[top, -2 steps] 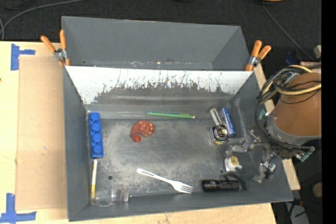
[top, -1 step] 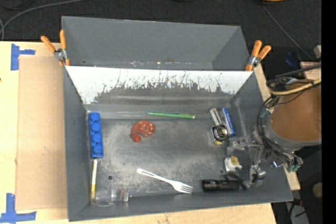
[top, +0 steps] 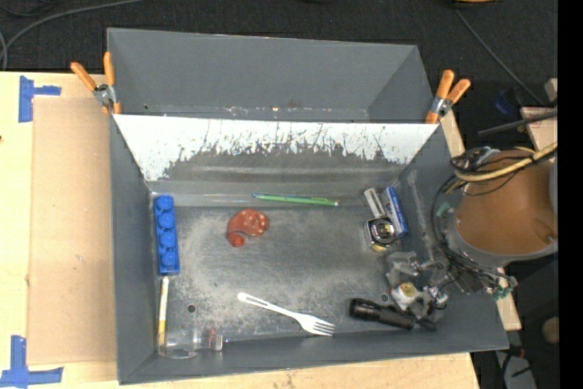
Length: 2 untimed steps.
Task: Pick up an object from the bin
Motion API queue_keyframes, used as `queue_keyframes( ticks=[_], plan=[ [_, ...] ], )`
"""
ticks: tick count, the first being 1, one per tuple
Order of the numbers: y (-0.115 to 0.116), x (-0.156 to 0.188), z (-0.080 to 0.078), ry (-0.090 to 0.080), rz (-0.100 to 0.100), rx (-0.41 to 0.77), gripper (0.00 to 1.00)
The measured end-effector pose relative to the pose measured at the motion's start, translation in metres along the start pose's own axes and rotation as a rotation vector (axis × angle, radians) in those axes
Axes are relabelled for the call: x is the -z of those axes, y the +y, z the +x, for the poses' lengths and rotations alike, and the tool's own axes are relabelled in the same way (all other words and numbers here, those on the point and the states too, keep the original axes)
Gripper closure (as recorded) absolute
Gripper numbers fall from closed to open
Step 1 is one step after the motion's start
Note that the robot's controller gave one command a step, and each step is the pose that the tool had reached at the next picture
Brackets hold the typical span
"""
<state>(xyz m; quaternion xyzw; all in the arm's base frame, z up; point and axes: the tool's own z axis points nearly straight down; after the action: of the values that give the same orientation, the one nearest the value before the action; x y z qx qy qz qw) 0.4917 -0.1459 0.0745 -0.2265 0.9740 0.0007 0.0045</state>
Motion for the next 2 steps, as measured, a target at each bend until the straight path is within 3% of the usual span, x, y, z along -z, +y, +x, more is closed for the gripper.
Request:
queue_keyframes(
  ticks=[1, 2],
  plan=[
    [0.000, 0.000, 0.000, 0.000, 0.000, 0.002, 1.00],
    [0.002, 0.049, 0.000, 0.006, -0.007, 0.001, 1.00]
  ],
)
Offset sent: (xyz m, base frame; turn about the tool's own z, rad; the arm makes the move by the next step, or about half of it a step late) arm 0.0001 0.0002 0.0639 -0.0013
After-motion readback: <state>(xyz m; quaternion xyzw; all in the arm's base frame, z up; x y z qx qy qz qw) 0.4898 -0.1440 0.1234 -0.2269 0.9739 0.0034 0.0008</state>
